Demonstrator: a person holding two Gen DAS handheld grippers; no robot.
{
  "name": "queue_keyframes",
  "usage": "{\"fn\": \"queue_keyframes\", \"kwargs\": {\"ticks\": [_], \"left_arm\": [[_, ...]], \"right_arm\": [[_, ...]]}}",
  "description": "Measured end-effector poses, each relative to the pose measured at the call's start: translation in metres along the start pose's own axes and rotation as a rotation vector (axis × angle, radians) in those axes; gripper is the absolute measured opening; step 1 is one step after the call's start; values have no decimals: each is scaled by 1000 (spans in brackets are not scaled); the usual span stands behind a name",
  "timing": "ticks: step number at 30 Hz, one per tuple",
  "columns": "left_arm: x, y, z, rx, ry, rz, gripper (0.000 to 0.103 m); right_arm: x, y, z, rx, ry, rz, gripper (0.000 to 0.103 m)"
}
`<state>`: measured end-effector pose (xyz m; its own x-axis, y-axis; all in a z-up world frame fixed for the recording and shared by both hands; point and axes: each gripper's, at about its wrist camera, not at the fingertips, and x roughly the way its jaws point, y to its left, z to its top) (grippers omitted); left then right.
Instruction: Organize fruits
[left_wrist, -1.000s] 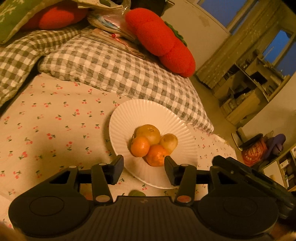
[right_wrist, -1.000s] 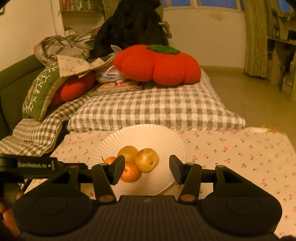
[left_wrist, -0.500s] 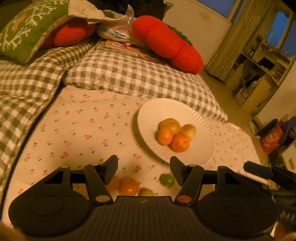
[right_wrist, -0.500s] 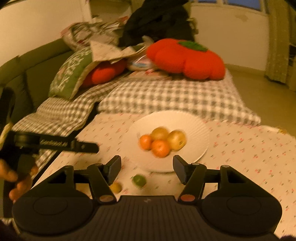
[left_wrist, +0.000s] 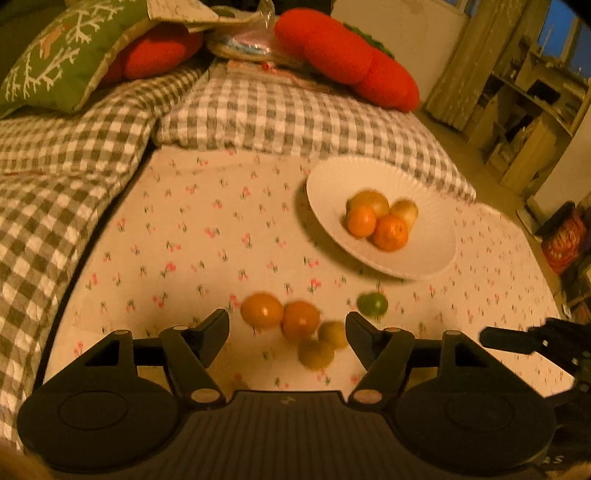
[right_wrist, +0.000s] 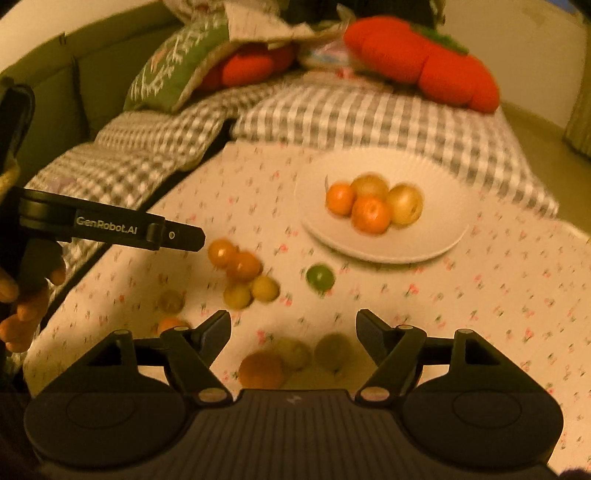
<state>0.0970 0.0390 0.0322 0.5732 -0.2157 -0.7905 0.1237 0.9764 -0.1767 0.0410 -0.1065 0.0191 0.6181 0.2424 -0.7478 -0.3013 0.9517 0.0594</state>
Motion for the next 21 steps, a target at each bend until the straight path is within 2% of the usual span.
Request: {"fn": "queue_keyframes", "kwargs": {"ticks": [4, 9, 11, 18, 21], "left_arm": [[3, 1, -8, 1, 37, 31, 62], [3, 5, -17, -41, 79, 19, 62], [2, 4, -23, -49, 87, 19, 62], [9, 6, -36, -97, 140, 39, 61], [16, 6, -43, -112, 170, 38, 59]], "right_arm": [[9, 12, -7, -40, 45, 10, 67], [21, 23, -12, -91, 79, -3, 61], [29, 25, -15, -101, 88, -24, 54], [41, 36, -20, -155, 91, -30, 44], [46, 37, -23, -172, 100, -57, 34]]}}
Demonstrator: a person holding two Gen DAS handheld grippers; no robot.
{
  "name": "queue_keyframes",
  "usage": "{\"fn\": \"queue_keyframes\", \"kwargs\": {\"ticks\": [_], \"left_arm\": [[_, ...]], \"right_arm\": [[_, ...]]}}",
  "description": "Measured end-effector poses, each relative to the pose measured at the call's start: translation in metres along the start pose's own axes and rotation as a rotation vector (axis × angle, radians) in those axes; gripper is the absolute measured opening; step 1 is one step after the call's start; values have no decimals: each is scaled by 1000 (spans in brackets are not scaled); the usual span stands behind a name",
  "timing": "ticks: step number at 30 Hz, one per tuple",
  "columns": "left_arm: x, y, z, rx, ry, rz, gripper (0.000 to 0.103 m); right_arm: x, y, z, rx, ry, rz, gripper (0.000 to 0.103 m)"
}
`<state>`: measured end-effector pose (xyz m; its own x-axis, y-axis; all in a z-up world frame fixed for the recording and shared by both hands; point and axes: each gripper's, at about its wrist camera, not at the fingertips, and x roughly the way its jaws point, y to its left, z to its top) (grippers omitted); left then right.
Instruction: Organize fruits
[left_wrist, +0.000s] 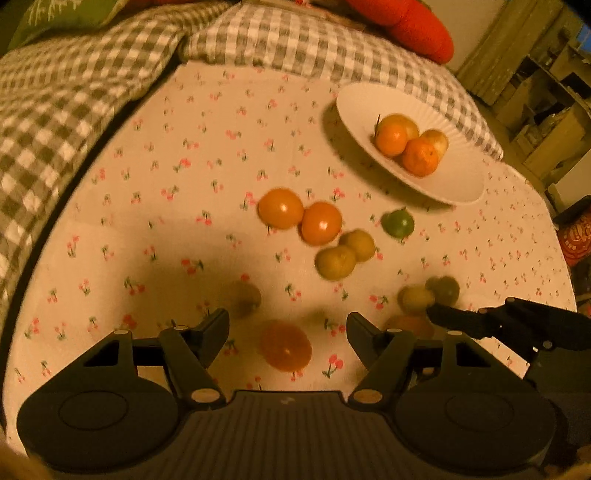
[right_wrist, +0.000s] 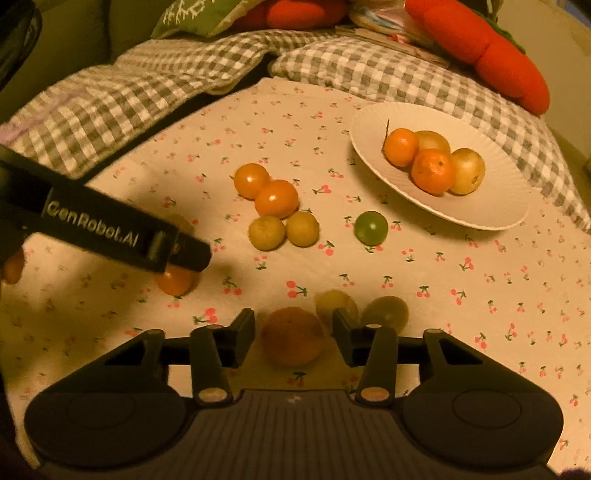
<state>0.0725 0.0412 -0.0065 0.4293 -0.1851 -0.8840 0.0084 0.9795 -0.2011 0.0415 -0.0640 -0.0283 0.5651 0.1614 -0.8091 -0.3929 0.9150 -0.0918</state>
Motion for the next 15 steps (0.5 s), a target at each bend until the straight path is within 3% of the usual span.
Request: {"fn": "queue_keyframes", "kwargs": {"ticks": [3, 10, 15], "left_arm": [[6, -1, -4, -11, 23, 6, 51], [16, -3, -8, -4, 46, 9, 18], [14, -6, -8, 17, 33, 14, 18]], "right_arm": [[0, 2, 0, -11, -7, -10, 33], [-6, 1, 3, -10, -31, 8, 32], [-10, -1, 5, -1, -45, 9, 32]]}}
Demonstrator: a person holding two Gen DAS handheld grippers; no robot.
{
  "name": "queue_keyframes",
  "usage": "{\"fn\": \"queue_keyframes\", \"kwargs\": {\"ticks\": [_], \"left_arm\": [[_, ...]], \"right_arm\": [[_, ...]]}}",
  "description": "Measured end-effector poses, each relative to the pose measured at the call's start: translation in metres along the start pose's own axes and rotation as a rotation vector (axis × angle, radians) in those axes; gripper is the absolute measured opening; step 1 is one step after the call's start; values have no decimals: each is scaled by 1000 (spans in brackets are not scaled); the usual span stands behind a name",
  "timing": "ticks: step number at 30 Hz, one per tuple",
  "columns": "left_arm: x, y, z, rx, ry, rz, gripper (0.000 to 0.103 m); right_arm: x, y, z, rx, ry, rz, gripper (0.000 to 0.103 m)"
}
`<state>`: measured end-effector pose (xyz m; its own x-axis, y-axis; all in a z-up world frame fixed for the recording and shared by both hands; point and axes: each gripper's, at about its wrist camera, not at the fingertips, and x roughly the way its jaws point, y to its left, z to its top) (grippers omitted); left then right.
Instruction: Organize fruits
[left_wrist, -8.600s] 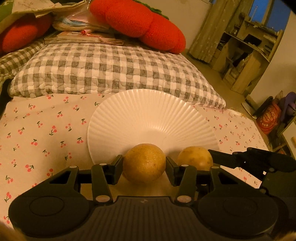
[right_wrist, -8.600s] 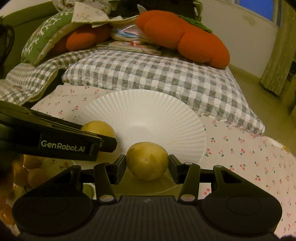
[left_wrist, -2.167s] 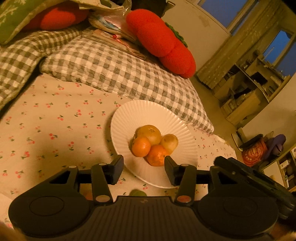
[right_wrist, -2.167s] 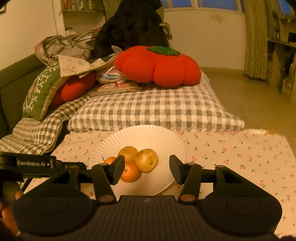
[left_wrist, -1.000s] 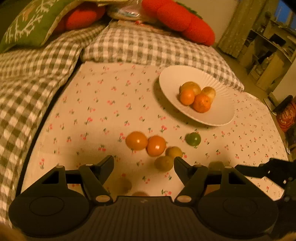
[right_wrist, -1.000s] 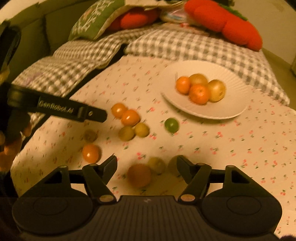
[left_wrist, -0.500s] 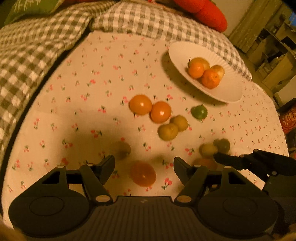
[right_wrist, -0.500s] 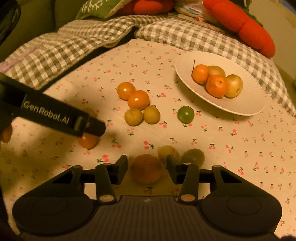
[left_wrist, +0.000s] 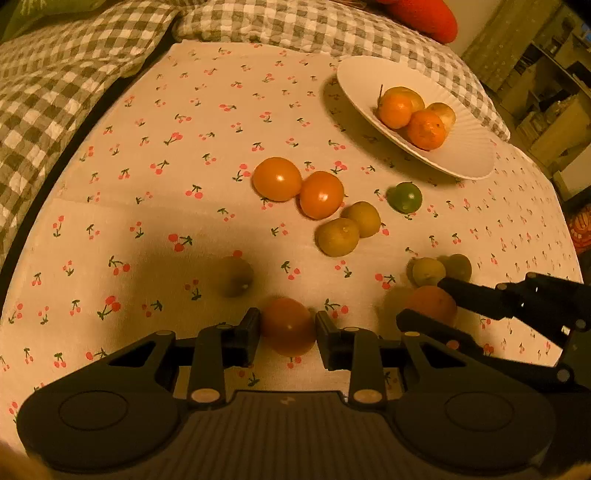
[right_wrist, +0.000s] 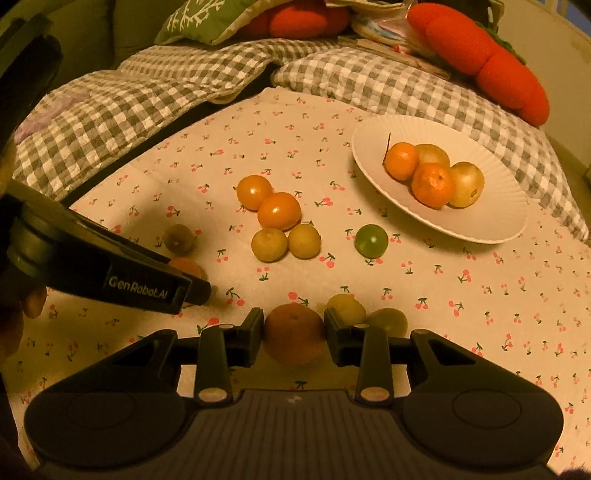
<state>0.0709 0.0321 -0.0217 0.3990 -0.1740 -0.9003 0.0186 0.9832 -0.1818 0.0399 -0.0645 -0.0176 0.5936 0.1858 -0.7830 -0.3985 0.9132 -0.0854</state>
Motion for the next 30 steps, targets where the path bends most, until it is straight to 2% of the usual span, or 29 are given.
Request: {"fn": "queue_keyframes", "kwargs": {"ticks": [13, 24, 30], "left_arm": [[-24, -18, 9, 86, -128, -22, 17], [-36, -27, 15, 99, -185, -25, 17], [-41, -32, 26, 74, -195, -59, 17]], "right_arm": [[-17, -15, 9, 56, -74, 3, 32], [-30, -34, 15, 133, -150, -11, 32], [-40, -50, 21, 173, -184, -23, 32]]}}
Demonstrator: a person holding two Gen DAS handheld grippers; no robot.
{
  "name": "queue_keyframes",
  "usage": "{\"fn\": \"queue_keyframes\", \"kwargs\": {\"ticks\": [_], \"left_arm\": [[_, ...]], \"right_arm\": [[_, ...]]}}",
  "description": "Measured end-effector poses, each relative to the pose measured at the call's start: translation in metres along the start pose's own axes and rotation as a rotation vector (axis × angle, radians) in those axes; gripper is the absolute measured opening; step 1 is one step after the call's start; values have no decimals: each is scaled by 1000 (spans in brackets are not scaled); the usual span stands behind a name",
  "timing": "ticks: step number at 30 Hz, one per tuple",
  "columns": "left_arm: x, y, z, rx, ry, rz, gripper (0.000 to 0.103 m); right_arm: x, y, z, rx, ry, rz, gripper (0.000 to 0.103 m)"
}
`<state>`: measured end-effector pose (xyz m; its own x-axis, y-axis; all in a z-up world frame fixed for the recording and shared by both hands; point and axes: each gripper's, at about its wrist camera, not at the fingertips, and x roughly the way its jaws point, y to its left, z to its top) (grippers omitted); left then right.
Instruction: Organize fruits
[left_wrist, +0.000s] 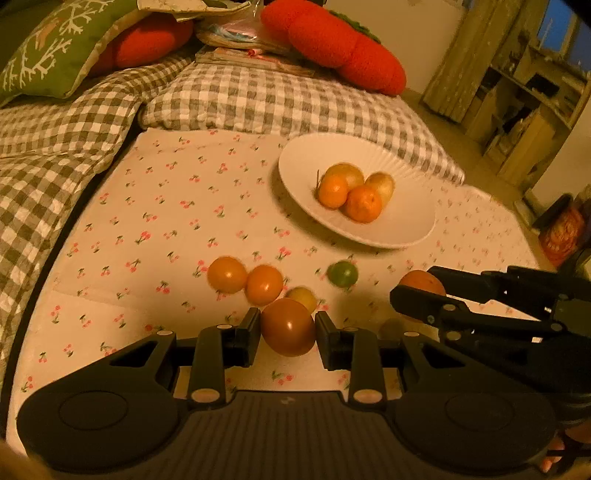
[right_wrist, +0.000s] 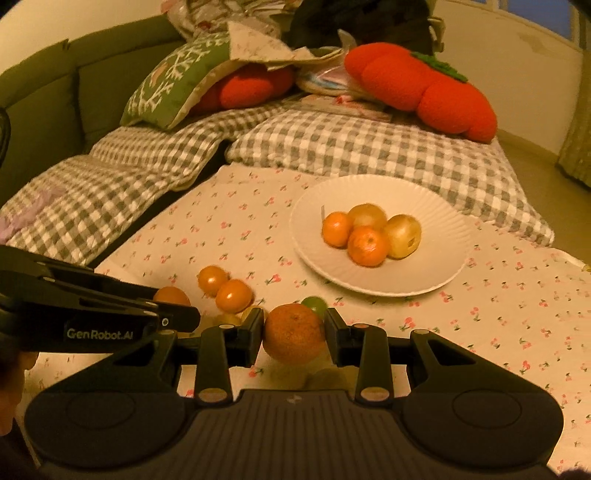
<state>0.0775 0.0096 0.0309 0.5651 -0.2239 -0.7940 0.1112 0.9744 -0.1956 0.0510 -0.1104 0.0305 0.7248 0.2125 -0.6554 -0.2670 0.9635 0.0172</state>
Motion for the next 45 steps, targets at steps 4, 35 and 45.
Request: {"fn": "queue_keyframes", "kwargs": {"ticks": [4, 35, 45], "left_arm": [[-8, 1, 16, -14, -46, -1, 17], [80, -40, 62, 102, -93, -148, 18], [99, -38, 65, 125, -75, -131, 18]], "right_arm": [[-16, -32, 12, 93, -58, -32, 32], [25, -109, 19, 385, -49, -48, 32], [46, -104, 20, 342, -36, -42, 32]]}}
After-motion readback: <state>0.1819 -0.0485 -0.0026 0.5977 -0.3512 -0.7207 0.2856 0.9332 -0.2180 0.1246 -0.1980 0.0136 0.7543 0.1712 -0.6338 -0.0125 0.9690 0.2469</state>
